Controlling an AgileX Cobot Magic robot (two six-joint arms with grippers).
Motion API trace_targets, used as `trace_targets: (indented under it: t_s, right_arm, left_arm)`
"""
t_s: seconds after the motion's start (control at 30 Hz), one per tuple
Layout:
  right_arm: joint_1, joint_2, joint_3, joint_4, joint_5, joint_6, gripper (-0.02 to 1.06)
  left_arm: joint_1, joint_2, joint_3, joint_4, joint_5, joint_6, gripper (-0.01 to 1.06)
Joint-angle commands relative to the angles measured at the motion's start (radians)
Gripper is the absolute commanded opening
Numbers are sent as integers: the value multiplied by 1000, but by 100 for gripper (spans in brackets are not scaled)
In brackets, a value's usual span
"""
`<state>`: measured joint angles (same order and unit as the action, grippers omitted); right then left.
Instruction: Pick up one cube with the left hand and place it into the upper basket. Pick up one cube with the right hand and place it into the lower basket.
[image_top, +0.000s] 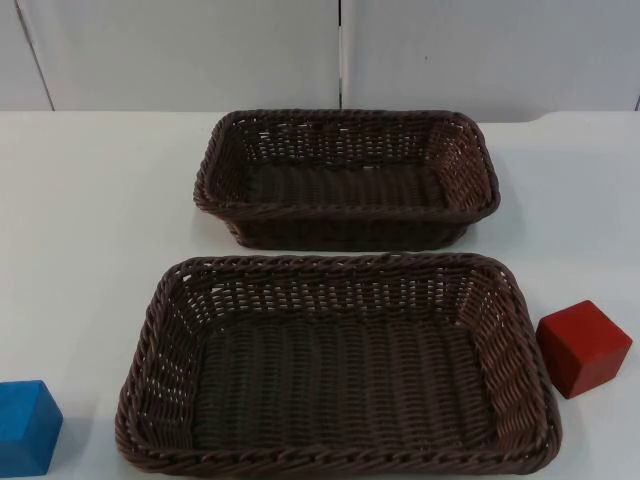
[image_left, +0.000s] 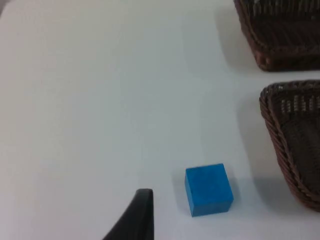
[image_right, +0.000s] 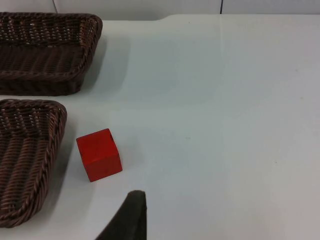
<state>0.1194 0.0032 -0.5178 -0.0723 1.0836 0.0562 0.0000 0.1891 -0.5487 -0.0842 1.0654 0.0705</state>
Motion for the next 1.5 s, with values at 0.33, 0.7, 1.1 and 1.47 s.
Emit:
trace_targets:
  t_s: [0.33,0.7,1.1,1.47]
  right_arm:
    - [-6,-3,3,-1,-5,-5,105]
    - [-6,-3,3,-1,-5,-5,105]
    - [-6,-3,3,-1,-5,-5,105]
    - [-6,-3,3,-1,-5,-5,105]
  left_arm:
    - [2,189,-6,-17,-7,-5,105]
    - [2,391,-6,-145,-28,82,105]
    - [2,612,-6,-196,-128,161,105]
    - [2,795,-6,-196,-227,161,105]
